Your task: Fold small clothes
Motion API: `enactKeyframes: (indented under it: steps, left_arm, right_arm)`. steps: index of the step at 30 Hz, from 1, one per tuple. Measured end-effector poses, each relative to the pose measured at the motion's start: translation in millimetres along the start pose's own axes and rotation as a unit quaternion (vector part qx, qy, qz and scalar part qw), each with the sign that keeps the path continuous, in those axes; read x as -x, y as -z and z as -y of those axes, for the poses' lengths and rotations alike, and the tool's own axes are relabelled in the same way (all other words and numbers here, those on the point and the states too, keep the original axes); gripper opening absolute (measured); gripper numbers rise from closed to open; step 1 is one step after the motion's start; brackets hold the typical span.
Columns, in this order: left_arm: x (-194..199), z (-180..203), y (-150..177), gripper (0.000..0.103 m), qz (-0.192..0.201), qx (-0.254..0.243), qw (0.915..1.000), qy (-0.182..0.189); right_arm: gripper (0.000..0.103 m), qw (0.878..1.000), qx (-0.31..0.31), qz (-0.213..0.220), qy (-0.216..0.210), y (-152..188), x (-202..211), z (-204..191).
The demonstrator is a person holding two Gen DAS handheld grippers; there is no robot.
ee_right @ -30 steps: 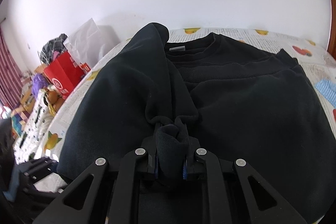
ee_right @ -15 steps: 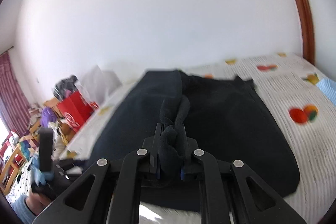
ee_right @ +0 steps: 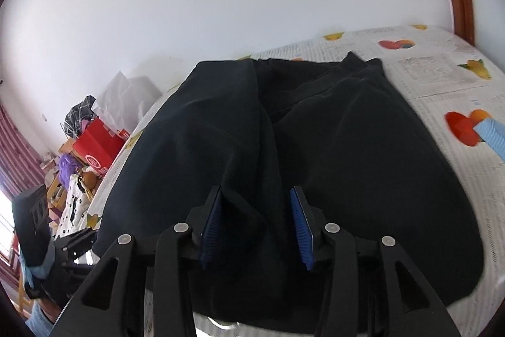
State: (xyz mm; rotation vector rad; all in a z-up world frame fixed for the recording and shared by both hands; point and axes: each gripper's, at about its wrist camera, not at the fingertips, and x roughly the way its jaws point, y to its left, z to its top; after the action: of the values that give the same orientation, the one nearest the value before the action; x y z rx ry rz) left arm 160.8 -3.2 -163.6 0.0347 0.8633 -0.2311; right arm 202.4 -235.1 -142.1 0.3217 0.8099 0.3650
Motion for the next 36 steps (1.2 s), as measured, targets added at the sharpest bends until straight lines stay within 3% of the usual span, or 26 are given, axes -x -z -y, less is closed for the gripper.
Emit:
enactKeyframes:
  steps: [3, 4, 5, 7, 10, 17, 24, 29, 31, 36]
  left_arm:
    - [-2, 5, -1, 0.071, 0.008, -0.011, 0.9996, -0.025]
    - [-3, 5, -1, 0.071, 0.01, -0.013, 0.9994, -0.03]
    - [-3, 8, -2, 0.071, 0.011, -0.014, 0.9994, -0.031]
    - [-3, 8, -4, 0.072, 0.011, -0.012, 0.9994, -0.031]
    - [-7, 0, -6, 0.072, 0.008, 0.0, 0.9997, -0.023]
    - [-7, -2, -6, 0.072, 0.011, -0.004, 0.9996, -0.024]
    - [-5, 4, -7, 0.072, 0.014, -0.018, 0.9991, -0.037]
    - [4, 12, -9, 0.07, 0.018, -0.033, 0.999, -0.022]
    - [5, 21, -12, 0.07, 0.023, -0.036, 0.9991, 0.004]
    - [-6, 35, -18, 0.07, 0.016, -0.043, 0.9989, -0.001]
  right_arm:
    - [0.043, 1.0, -0.018, -0.017, 0.001, -6, -19, -4]
    - [0.034, 1.0, -0.018, -0.021, 0.004, -8, -24, -7]
    - [0.017, 1.0, -0.009, -0.027, 0.003, -11, -28, -11]
    - [0.012, 1.0, 0.009, -0.024, 0.008, -16, -30, -19]
    - [0.01, 0.999, 0.038, 0.017, 0.015, -21, -9, -23]
    - [0.008, 0.989, -0.013, 0.147, 0.012, -29, 73, 24]
    - [0.01, 0.996, -0.038, 0.04, 0.065, -11, 30, 59]
    - [0.032, 0.996, -0.044, 0.04, 0.071, -19, 37, 63]
    - [0.033, 0.997, -0.046, 0.039, 0.058, -27, 37, 65]
    - [0.035, 0.997, -0.049, 0.007, 0.056, -36, 20, 66]
